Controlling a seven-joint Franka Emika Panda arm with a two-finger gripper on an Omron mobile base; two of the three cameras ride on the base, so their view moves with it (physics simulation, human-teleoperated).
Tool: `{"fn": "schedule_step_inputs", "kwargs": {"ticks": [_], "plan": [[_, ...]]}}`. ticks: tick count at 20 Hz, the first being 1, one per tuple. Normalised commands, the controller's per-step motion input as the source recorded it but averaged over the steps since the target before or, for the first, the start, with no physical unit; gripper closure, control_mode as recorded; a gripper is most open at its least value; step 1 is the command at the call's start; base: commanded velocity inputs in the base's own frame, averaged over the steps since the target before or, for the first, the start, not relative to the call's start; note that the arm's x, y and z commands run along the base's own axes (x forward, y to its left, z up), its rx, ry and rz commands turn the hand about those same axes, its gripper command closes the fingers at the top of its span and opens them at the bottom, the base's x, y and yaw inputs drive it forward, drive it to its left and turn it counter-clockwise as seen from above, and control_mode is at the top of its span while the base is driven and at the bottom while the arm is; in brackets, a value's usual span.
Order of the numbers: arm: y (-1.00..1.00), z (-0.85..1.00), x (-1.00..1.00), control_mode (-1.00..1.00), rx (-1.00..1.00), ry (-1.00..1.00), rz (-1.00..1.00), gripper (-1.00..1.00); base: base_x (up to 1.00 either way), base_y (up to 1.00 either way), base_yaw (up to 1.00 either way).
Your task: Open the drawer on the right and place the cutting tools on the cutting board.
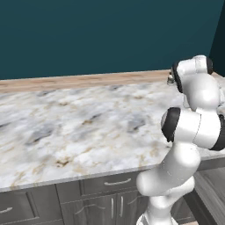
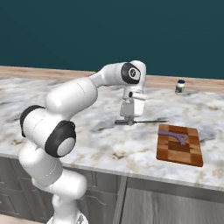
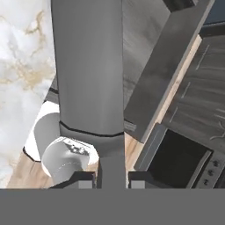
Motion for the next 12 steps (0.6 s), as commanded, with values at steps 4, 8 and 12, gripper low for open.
{"fn": "schedule_step_inputs", "kwargs": {"ticks": [4,8,12], "plan": [[-0.32,-0.29,0.28,-1.00,0.05,-0.02,-0.17,1.00,0.00,0.00,0.00],[-0.35,-0.35,0.15,-1.00,0.05,-0.07,-0.13,1.00,0.00,0.00,0.00],[-0.28,-0.41,0.01,-1.00,0.02,-0.17,-0.06,1.00,0.00,0.00,0.00]]}}
